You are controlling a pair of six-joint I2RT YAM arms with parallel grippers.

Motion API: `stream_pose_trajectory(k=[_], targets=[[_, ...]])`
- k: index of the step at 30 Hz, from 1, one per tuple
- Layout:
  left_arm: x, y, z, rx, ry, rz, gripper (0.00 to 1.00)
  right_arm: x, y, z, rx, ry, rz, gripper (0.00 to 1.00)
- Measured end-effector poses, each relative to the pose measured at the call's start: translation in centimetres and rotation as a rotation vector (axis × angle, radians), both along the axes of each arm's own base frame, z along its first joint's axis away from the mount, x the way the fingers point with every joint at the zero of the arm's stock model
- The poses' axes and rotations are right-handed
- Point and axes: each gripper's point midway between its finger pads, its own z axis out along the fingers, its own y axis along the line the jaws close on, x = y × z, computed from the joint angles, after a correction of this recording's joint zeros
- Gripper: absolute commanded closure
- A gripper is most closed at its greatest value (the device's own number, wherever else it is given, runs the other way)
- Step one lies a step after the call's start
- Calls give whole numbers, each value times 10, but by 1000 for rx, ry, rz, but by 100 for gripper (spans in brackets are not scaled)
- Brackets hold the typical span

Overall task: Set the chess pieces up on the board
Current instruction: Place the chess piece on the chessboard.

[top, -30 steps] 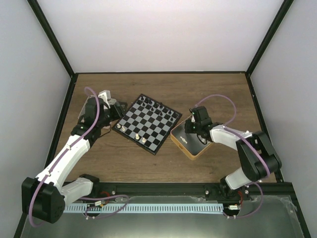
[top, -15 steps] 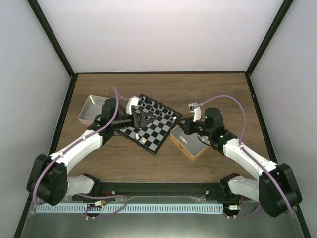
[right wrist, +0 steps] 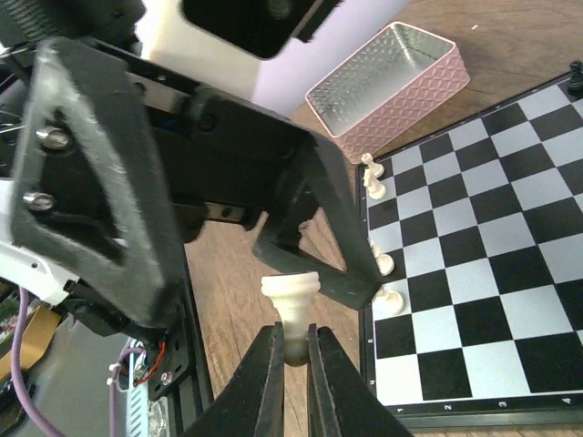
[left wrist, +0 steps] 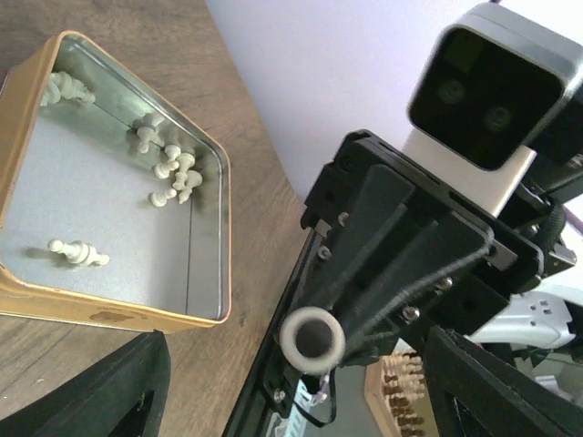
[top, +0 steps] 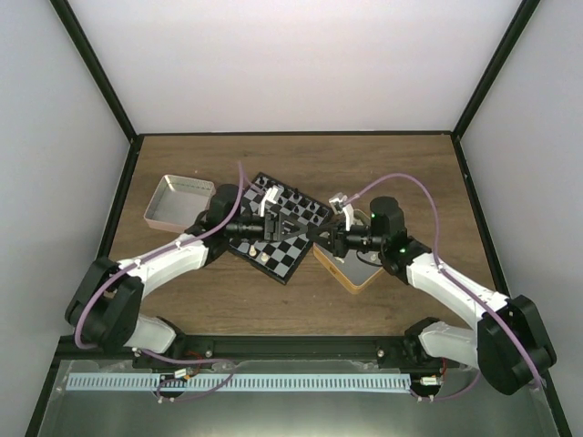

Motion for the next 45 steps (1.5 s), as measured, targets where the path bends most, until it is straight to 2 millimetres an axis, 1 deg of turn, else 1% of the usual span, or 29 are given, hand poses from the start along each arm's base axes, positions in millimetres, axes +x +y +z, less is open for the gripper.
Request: stream_pose_trajectory(k=[2,7,11,15,20,21,22,25,27,28,31,32,33,36,39,42,45], targets=[[2,-2,-5,6,34,1,35,-2,3,1,-1,-7,20,97],[4,-4,-14,16,91,4,48,-6,4,-1,-10,-9,43,97],[3,-6,-14,10,100,-3,64,-8,4,-3,-16,-7,55,97],[4,-7,-12,-1,96,-13,73,-8,4,-7,-26,-2,56,97],[3,-8,-10,-10,88,-23,88,-7,4,-10,-33,4,51,97],[3,-8,-10,-10,91,-23,90,-7,4,-10,-34,6,51,97],[4,-8,-10,-11,87,-23,92,-6,4,-11,-35,6,48,94],[4,-8,-11,-10,90,-21,94,-5,4,-12,-38,10,42,80],[4,-9,-11,-10,89,-22,94,-3,4,-11,-38,13,31,64],[4,-9,-11,-9,90,-23,94,-2,4,-11,-37,16,21,58],[6,-8,-12,-7,89,-13,94,1,3,-8,-26,38,-6,44],[7,-8,-12,-8,88,-6,94,2,2,-4,-12,44,-18,39],[8,-8,-11,-12,87,3,94,1,2,2,14,47,-30,37],[9,-7,-6,-38,91,27,94,-7,-4,14,124,87,-65,36],[9,-6,3,-82,101,45,94,-13,-9,14,227,177,-101,36],[11,-5,12,-125,113,62,94,-10,-10,15,295,265,-137,37],[12,-5,22,-167,130,76,94,-7,-10,29,364,299,-148,43]])
